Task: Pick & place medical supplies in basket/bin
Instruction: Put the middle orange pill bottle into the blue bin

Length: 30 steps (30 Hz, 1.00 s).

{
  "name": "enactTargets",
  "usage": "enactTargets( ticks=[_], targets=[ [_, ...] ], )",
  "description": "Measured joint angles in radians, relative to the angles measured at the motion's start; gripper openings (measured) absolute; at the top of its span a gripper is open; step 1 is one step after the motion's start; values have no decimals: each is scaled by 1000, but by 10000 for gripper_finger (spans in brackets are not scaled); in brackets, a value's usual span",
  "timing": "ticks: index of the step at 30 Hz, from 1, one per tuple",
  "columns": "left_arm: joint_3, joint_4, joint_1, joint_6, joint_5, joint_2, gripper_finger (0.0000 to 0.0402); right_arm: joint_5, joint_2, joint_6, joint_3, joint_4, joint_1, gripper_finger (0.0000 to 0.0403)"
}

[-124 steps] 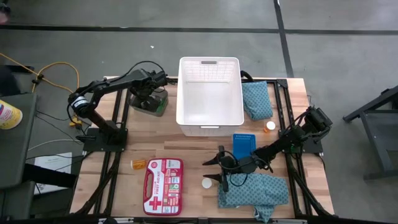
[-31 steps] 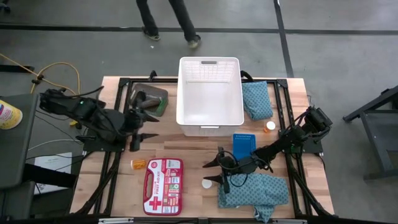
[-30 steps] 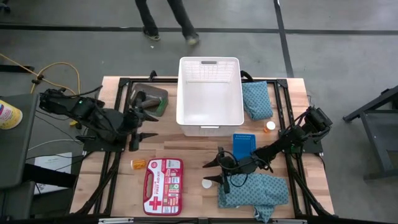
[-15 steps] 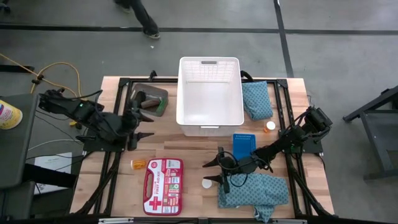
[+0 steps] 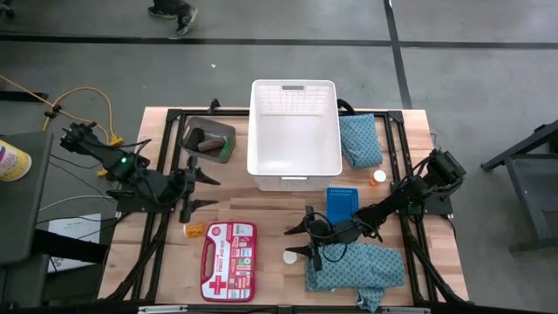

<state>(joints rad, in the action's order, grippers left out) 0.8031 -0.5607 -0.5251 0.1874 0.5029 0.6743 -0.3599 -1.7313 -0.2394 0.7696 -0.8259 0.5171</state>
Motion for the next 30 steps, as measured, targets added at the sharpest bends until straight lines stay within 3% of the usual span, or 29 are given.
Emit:
enactTargets(
  ticks=[27, 30],
  targets=[
    [-18, 27, -89, 23, 19, 0, 242, 1, 0, -53, 0, 7, 0, 207],
    [-18, 24, -89, 54, -24, 0, 242, 1, 0, -53, 0, 7, 0, 207]
  ],
)
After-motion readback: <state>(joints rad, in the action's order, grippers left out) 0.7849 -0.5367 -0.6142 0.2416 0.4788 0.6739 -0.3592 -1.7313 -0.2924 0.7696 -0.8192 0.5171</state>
